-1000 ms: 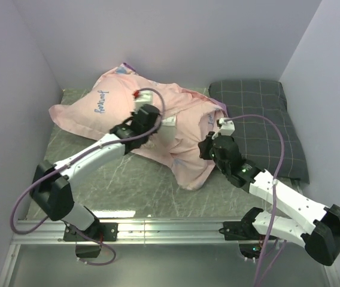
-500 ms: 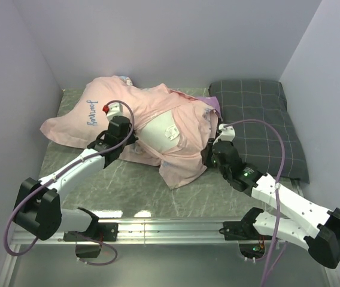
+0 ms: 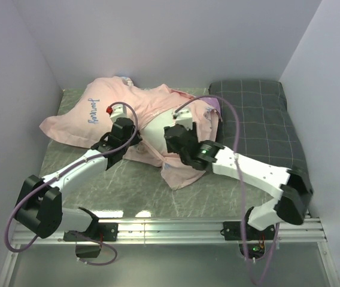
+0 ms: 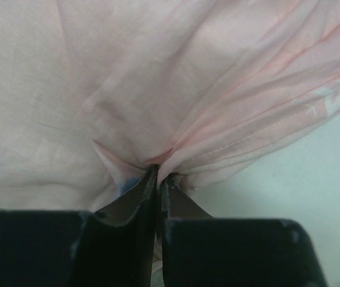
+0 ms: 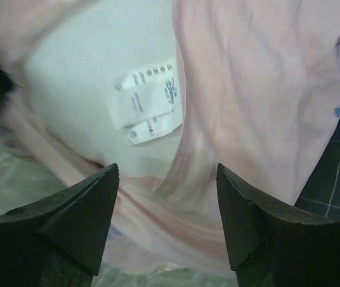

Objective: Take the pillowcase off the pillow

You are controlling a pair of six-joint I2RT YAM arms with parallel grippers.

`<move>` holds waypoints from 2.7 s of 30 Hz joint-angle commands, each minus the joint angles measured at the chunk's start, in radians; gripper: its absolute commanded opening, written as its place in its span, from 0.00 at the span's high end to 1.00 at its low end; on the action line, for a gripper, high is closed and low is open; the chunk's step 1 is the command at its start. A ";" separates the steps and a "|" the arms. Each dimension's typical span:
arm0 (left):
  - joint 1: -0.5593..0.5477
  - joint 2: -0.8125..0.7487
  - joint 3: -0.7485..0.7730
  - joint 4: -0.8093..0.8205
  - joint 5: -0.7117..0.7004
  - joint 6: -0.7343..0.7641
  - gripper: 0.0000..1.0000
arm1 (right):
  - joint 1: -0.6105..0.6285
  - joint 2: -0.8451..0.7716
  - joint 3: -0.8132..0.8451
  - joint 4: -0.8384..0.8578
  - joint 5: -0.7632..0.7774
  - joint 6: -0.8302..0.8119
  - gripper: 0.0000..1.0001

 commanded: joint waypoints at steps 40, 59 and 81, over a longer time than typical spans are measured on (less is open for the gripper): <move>-0.045 -0.158 0.170 -0.189 0.092 0.162 0.32 | -0.201 -0.335 -0.730 0.664 -0.460 0.242 1.00; -0.400 -0.149 0.344 -0.297 -0.083 0.153 0.25 | -0.183 -0.344 -0.717 0.639 -0.438 0.244 1.00; -0.376 0.300 0.296 -0.112 -0.093 -0.003 0.29 | -0.183 -0.385 -0.744 0.610 -0.428 0.246 1.00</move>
